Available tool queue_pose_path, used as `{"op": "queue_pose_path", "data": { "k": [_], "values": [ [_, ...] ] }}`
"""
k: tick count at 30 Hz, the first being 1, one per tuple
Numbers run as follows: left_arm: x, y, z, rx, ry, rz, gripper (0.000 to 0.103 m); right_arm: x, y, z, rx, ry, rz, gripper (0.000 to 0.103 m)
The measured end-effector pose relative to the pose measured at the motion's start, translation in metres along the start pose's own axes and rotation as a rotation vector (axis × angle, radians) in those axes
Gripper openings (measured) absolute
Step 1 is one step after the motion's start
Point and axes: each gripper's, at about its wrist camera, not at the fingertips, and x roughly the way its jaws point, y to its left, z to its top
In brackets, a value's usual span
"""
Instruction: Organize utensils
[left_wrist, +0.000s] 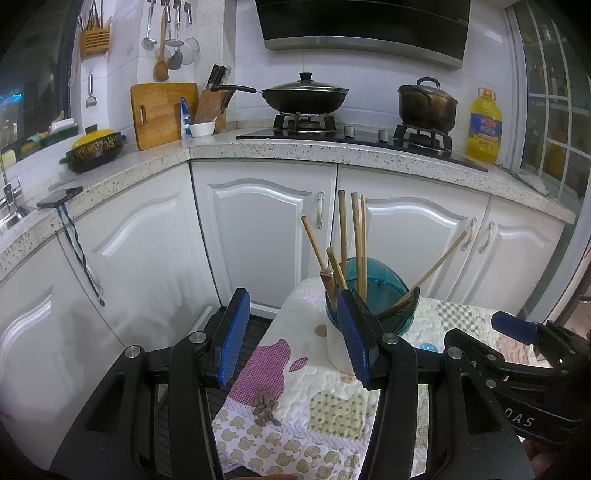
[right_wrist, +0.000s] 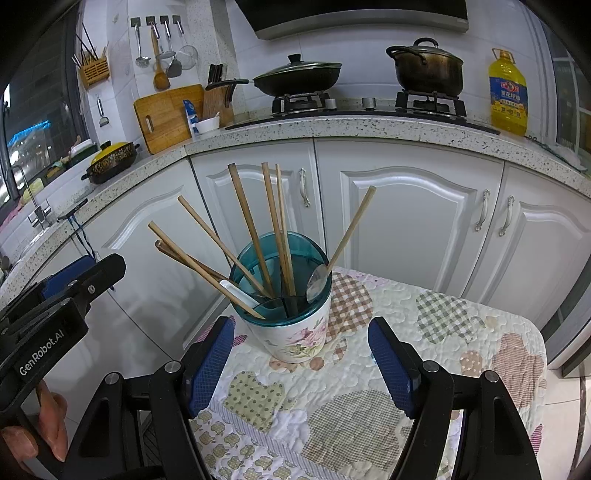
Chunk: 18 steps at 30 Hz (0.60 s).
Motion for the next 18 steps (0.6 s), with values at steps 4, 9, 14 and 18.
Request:
{"op": "queue_pose_path", "data": {
  "k": [4,9,14,18],
  "values": [
    [-0.0002,-0.0011,-0.0011,-0.002,0.002,0.002,0.050,0.0002,-0.0001,-0.0003,0.001,0.000,-0.001,0.073],
    [-0.0007,-0.0012,-0.0012,-0.002,0.003,0.002,0.051,0.0000,0.0000,0.0001,0.000,0.000,0.001,0.073],
    [0.0006,-0.0012,-0.0036,-0.006,0.008,0.001,0.051,0.0030,0.0012,-0.0009,-0.007,0.005,-0.001,0.073],
    [0.0013,-0.0014,-0.0043,-0.007,0.013,-0.001,0.051,0.0049,0.0024,-0.0010,-0.008,0.011,-0.003,0.073]
  ]
}}
